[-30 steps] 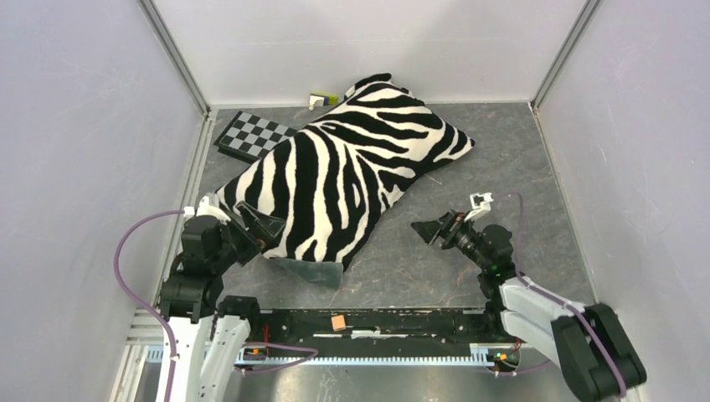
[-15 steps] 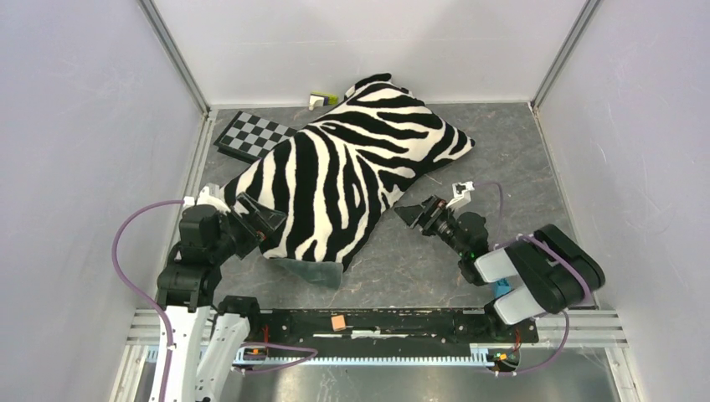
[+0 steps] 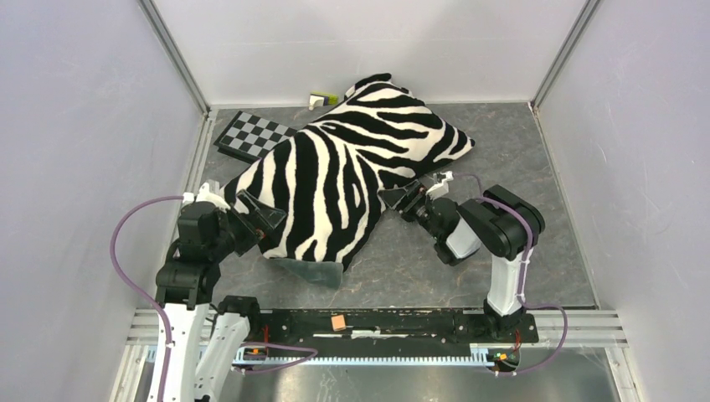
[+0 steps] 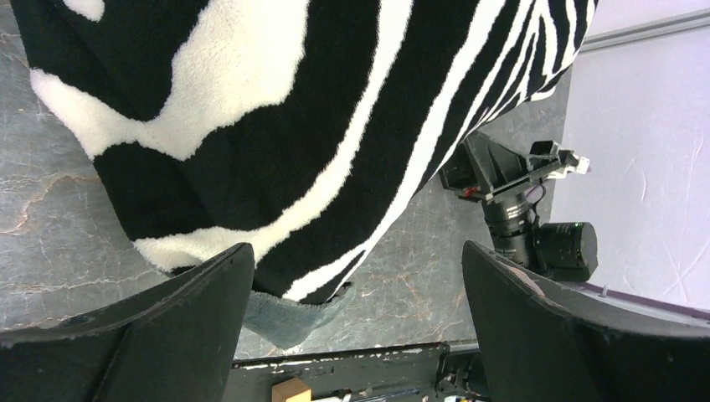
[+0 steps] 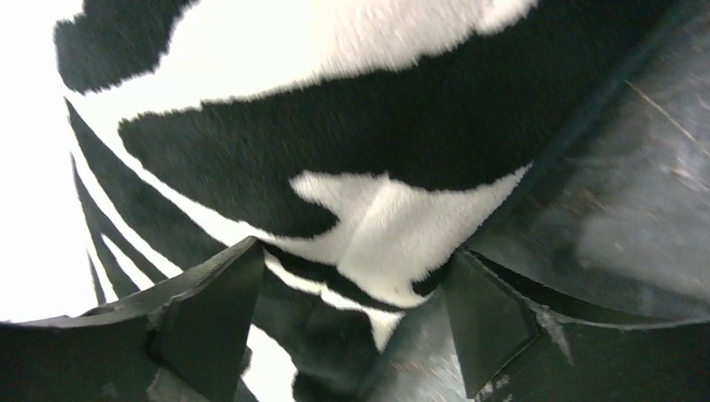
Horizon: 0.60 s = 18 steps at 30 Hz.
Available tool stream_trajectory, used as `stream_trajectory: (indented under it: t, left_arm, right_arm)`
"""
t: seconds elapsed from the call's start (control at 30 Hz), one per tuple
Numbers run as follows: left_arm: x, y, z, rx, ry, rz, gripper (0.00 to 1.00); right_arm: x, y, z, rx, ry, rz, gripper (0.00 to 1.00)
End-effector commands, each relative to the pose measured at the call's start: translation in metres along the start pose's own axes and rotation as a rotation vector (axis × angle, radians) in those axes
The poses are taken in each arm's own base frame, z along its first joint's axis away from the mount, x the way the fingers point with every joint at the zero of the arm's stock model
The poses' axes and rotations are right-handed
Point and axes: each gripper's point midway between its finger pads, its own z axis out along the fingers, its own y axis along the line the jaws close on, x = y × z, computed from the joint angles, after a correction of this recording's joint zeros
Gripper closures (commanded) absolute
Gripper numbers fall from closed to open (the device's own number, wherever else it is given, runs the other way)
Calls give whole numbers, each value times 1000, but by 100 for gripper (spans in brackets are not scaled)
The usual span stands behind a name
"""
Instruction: Remove the pillowcase from the pillow
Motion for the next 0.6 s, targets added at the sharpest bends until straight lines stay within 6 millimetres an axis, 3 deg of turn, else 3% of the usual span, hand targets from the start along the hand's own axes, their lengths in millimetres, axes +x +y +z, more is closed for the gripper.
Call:
stream_trajectory:
  t: [0.0, 0.07, 0.1, 0.13, 0.2, 0.23, 0.37, 0.5, 0.57]
  left_arm:
    - [-9, -9, -5, 21, -16, 58, 0]
    - [-9, -9, -4, 20, -12, 57, 0]
    - [-10, -10, -4, 20, -14, 57, 0]
    - [-10, -10, -4, 21, -14, 57, 0]
    - [-11, -10, -5, 19, -19, 59, 0]
    - [-12, -11, -5, 25, -22, 68, 0]
    - [-9, -33, -8, 152, 8, 157, 4]
    - [-27, -58, -19, 204, -21, 190, 6]
    - [-39, -74, -25, 232, -32, 212, 7]
  right_arm:
    - [-31, 51, 15, -178, -112, 8, 25]
    - [-41, 66, 12, -202, -137, -36, 32]
    - [-45, 73, 12, -206, -142, -63, 41]
    - [-49, 81, 10, -216, -149, -85, 55]
    - [-56, 96, 7, -248, -160, -125, 96]
    - [-60, 102, 5, -261, -164, -145, 100]
    - [-82, 135, -8, -303, -206, -234, 100]
    - [-122, 185, -23, -294, -297, -389, 100]
    - [-149, 224, -42, -309, -368, -459, 100]
